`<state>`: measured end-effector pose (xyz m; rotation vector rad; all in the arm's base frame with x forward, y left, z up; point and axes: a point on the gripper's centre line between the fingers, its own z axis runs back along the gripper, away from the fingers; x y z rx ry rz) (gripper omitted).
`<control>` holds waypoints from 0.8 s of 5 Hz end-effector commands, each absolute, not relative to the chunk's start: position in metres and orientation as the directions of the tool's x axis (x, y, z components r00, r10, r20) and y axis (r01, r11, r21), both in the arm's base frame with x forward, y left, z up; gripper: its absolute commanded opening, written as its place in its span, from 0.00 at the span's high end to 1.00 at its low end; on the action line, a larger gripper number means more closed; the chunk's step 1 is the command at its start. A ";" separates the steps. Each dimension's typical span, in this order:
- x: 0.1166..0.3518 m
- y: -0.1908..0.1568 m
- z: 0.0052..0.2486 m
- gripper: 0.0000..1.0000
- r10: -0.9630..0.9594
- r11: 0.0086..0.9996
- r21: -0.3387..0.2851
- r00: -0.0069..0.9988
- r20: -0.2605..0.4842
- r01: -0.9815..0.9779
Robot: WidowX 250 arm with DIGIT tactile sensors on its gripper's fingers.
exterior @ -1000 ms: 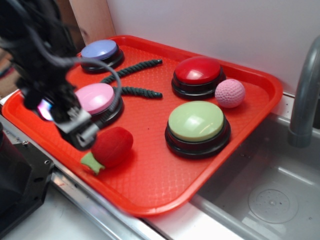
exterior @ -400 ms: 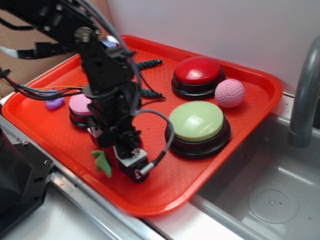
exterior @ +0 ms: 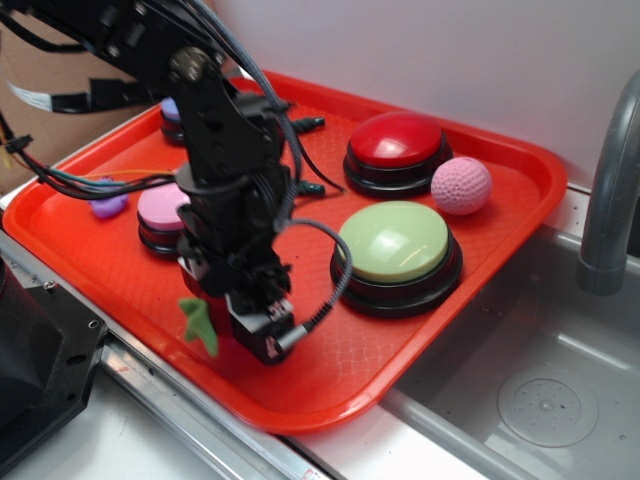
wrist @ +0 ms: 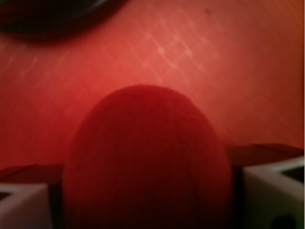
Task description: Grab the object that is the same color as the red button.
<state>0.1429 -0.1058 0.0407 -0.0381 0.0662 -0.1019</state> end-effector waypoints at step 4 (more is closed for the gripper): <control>0.163 0.000 0.186 1.00 0.080 0.996 -0.048 0.986 0.149 -0.073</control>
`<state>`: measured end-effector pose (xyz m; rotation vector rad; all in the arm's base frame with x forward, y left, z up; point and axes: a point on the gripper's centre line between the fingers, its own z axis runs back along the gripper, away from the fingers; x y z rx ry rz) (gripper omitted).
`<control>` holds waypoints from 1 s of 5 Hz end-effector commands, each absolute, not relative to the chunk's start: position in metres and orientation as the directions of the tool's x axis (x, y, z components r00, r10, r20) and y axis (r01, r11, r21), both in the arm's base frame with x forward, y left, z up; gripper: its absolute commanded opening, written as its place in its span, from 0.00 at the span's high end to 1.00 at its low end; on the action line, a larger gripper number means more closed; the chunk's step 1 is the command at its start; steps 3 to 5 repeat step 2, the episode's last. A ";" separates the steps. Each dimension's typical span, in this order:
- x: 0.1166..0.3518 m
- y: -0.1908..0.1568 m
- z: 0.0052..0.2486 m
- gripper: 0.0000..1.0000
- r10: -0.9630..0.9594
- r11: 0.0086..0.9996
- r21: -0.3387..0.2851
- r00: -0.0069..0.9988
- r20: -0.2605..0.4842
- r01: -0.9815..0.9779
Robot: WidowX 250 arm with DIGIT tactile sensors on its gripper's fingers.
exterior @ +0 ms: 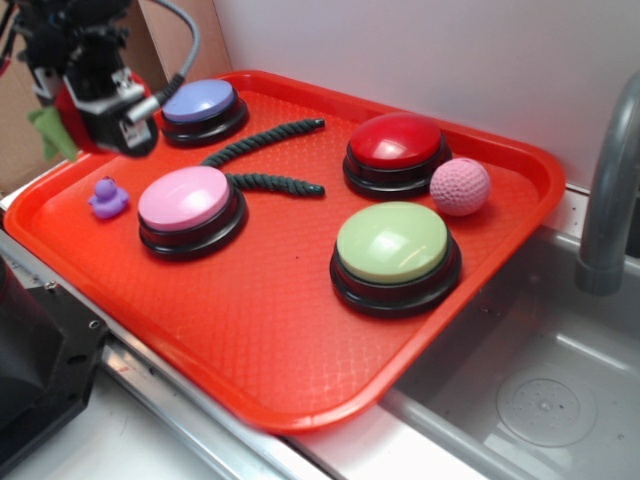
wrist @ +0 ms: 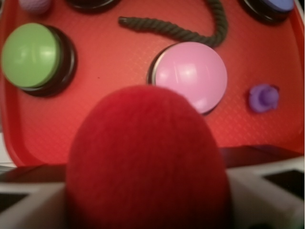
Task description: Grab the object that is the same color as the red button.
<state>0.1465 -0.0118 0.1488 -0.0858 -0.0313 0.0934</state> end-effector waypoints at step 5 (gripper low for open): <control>0.170 -0.005 0.195 1.00 0.045 0.999 -0.002 0.987 0.153 -0.045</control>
